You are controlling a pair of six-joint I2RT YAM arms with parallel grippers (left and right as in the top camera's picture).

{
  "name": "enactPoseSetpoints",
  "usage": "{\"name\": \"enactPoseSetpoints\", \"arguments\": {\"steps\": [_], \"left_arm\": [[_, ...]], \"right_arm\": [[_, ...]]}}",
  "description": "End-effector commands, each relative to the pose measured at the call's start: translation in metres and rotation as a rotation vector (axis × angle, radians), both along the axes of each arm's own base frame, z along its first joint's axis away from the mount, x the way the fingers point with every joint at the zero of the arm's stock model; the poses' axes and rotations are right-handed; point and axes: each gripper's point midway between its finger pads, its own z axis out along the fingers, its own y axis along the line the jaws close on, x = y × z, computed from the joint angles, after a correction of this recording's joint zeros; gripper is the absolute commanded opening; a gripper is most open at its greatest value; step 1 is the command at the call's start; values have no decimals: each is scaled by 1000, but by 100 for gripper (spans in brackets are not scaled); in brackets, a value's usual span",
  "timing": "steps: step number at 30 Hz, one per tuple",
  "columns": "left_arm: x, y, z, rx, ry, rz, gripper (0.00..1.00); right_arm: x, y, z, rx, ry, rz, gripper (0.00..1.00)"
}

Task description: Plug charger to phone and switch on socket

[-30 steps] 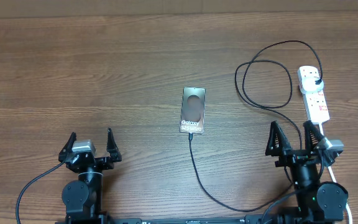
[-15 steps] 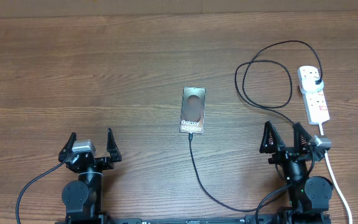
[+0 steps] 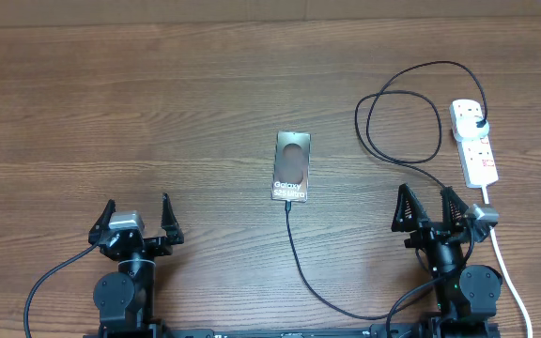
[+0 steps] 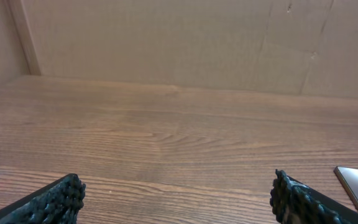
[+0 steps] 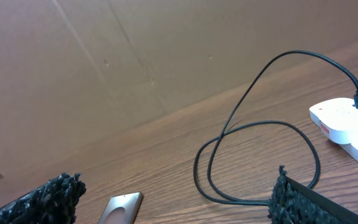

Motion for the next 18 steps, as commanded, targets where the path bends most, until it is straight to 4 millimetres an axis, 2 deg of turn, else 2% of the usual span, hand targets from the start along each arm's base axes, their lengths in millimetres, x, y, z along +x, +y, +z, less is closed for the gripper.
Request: {"name": "enactPoseSetpoints", "arguments": {"steps": [1,9,18], "left_arm": [[0,-1,0,18,-3,-8,99],[0,-1,0,18,-3,-8,100],[0,-1,0,18,-3,-7,100]], "right_arm": [[0,-1,-3,7,2,-6,100],[0,-1,-3,-7,0,-7,100],[0,2,-3,-332,-30,11,100]]}}
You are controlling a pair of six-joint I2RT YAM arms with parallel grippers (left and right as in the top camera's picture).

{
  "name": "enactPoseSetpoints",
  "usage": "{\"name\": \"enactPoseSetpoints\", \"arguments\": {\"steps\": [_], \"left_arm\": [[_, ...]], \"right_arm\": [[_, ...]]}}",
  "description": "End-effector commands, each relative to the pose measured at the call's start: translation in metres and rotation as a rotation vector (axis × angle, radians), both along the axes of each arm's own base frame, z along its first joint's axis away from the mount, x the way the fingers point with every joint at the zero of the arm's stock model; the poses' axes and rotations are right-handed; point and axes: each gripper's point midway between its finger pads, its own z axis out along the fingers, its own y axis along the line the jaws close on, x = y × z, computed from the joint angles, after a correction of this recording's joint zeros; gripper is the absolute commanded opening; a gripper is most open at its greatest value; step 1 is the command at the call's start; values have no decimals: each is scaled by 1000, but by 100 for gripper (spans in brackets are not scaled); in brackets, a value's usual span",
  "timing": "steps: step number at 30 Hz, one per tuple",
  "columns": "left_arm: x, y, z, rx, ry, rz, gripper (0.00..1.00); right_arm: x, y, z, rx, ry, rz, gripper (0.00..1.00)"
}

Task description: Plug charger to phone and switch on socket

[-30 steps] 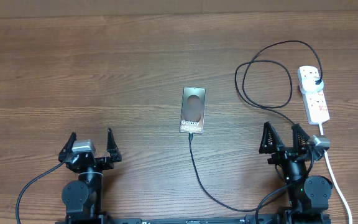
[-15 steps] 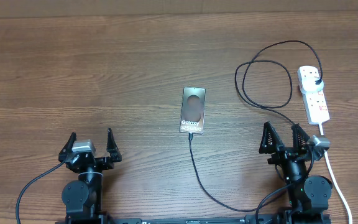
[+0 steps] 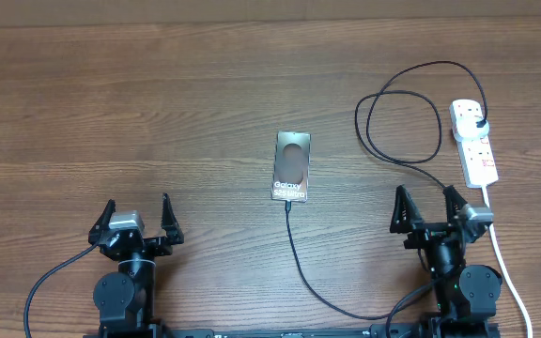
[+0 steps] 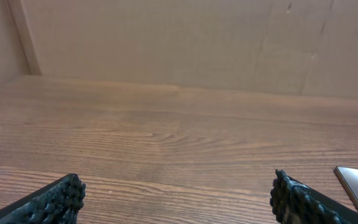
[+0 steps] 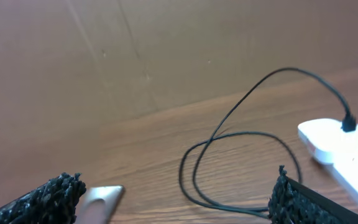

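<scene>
A dark phone (image 3: 291,166) lies flat in the middle of the wooden table, and its corner shows in the right wrist view (image 5: 101,198). A black charger cable (image 3: 301,261) reaches its near end and loops (image 3: 402,117) back to a plug in the white socket strip (image 3: 474,141), seen also at the right wrist view's right edge (image 5: 337,140). My left gripper (image 3: 139,218) stands open near the front left, with nothing between its fingers (image 4: 55,200). My right gripper (image 3: 429,208) stands open at the front right, short of the cable loop (image 5: 241,165).
A brown cardboard wall (image 4: 166,37) rises behind the table. A white lead (image 3: 507,268) runs from the socket strip toward the front right edge, beside my right arm.
My right gripper has turned slightly, so the phone, cable loop and socket strip sit further left in its view. The left arm, phone and cable have not moved.
</scene>
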Motion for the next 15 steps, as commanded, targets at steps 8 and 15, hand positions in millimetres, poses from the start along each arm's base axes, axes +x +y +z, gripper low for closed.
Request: {"name": "enactPoseSetpoints", "arguments": {"steps": [8,15], "left_arm": [[0,-1,0,18,-3,-7,100],[0,-1,0,18,-3,-7,100]], "right_arm": [[0,0,-3,-225,-20,-1,100],[0,-1,-3,-226,-19,-5,100]]}}
